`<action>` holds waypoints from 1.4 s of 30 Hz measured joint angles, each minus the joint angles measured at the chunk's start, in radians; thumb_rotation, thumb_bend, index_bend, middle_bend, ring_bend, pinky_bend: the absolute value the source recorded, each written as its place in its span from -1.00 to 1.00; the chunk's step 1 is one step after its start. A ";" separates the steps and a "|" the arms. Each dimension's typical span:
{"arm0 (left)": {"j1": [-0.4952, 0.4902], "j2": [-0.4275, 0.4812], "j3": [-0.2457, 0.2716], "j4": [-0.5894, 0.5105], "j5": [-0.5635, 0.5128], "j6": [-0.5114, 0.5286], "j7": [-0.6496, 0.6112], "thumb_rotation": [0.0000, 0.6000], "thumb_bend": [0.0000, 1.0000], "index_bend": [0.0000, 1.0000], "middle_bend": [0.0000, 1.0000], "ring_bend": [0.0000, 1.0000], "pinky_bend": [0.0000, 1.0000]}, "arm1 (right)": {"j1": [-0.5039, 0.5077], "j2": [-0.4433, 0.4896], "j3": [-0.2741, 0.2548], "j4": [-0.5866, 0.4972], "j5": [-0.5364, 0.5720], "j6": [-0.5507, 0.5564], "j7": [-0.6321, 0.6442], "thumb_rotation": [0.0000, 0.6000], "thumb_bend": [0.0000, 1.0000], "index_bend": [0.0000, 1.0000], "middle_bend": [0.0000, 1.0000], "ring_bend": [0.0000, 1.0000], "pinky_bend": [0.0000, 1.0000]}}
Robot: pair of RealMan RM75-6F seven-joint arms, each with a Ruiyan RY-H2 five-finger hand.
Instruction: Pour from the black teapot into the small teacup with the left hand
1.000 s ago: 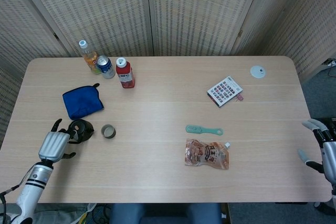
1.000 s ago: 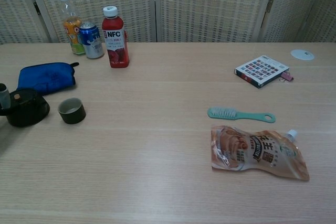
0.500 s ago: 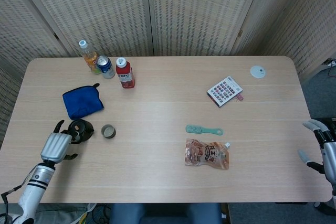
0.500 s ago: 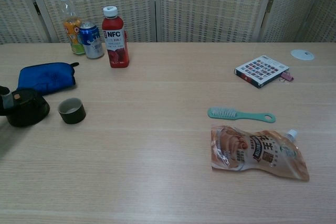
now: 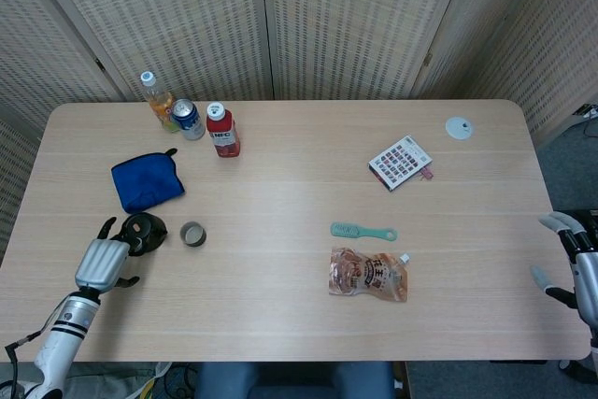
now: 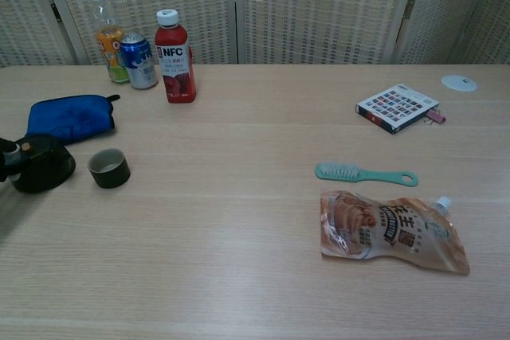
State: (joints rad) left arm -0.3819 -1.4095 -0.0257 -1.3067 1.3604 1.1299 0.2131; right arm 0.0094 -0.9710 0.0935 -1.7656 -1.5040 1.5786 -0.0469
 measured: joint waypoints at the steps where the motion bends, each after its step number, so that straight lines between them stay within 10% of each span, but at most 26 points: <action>1: 0.000 -0.002 0.001 0.003 0.000 -0.002 -0.001 1.00 -0.73 0.00 -0.01 -0.10 -1.00 | 0.001 0.000 0.000 0.000 0.001 -0.001 -0.001 1.00 -0.59 -0.52 -0.56 -0.74 -0.69; 20: 0.003 -0.012 0.009 0.020 0.002 -0.020 -0.018 1.00 -0.74 0.15 0.14 0.02 -1.00 | 0.003 -0.004 0.002 -0.002 0.008 -0.006 -0.010 1.00 -0.59 -0.52 -0.56 -0.74 -0.69; 42: -0.013 0.021 -0.002 -0.025 -0.037 -0.074 -0.014 1.00 -0.74 0.84 0.90 0.68 -1.00 | 0.009 -0.019 0.008 0.023 0.018 -0.013 0.007 1.00 -0.59 -0.52 -0.56 -0.74 -0.69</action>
State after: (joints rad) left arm -0.3948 -1.3888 -0.0275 -1.3315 1.3234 1.0556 0.1988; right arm 0.0185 -0.9901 0.1011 -1.7427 -1.4861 1.5660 -0.0399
